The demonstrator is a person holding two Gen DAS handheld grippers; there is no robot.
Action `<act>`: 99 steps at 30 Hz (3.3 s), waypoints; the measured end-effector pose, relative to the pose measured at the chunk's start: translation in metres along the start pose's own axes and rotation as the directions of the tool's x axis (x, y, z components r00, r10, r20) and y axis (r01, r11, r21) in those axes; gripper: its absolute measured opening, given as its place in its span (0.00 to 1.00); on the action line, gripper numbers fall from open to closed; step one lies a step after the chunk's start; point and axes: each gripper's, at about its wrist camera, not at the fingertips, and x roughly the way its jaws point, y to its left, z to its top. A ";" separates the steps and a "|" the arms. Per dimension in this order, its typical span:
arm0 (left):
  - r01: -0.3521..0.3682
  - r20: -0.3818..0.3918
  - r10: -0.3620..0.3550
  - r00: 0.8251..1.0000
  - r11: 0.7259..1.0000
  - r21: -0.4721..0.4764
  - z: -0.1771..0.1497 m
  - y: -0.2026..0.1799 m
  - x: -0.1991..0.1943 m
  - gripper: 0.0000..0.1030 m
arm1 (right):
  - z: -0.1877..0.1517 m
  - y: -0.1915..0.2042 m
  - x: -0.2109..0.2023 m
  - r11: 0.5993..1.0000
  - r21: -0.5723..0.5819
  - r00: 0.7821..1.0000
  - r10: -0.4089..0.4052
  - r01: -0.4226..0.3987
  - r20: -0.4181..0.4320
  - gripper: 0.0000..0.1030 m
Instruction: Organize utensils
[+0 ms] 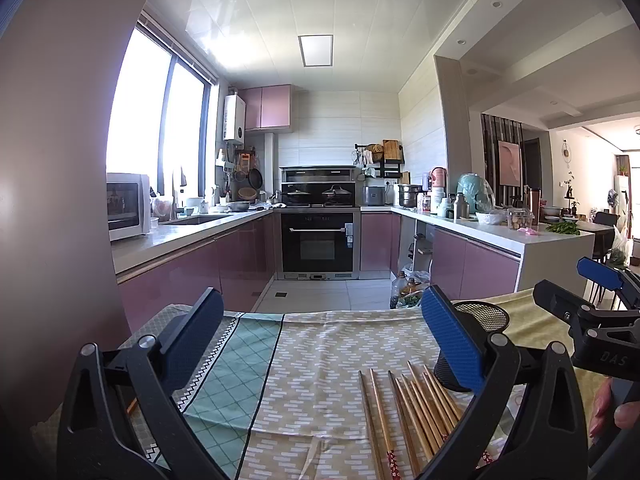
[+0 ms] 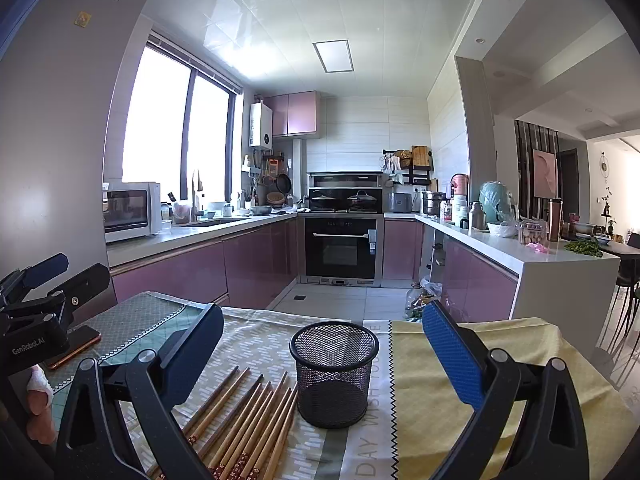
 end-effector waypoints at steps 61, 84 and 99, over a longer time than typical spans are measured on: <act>0.003 -0.018 -0.003 1.000 1.000 -0.008 -0.004 -0.002 -0.001 0.95 | -0.006 0.001 0.008 1.000 0.008 1.000 0.011 -0.011 -0.012 0.94; -0.009 -0.108 0.010 0.994 1.000 0.010 0.000 -0.013 0.009 0.95 | -0.026 -0.009 0.029 0.996 0.046 0.978 0.078 -0.070 -0.193 0.94; 0.091 -0.411 -0.057 0.910 0.994 0.064 -0.043 -0.008 0.062 0.84 | -0.086 0.005 0.093 0.984 0.054 0.796 0.167 -0.167 -0.582 0.59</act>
